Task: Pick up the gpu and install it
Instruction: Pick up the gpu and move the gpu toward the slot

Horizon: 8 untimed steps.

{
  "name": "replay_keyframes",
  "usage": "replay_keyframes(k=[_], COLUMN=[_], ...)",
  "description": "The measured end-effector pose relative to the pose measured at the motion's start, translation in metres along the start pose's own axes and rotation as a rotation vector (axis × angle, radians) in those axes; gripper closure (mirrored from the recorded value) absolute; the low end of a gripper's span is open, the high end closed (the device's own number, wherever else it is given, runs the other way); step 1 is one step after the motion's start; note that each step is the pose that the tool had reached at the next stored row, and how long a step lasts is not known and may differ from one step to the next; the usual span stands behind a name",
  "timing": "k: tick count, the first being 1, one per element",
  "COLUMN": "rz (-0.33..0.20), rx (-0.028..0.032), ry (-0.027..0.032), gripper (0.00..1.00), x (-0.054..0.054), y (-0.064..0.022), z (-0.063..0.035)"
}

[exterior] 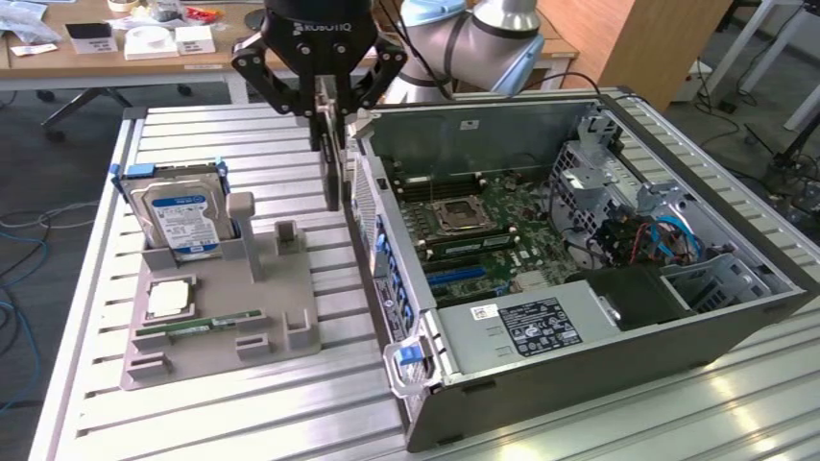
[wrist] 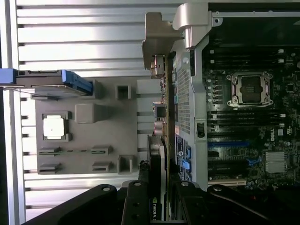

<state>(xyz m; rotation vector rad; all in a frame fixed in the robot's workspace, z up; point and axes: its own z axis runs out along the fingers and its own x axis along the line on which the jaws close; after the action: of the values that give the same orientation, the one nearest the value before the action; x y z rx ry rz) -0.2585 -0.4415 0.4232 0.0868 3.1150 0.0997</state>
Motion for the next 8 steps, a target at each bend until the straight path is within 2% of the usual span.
replay_keyframes(k=[8], rz=[0.0], rx=[-0.0019], ry=[0.0001], gripper=[0.73], x=[-0.018], y=[0.001], z=[0.0005])
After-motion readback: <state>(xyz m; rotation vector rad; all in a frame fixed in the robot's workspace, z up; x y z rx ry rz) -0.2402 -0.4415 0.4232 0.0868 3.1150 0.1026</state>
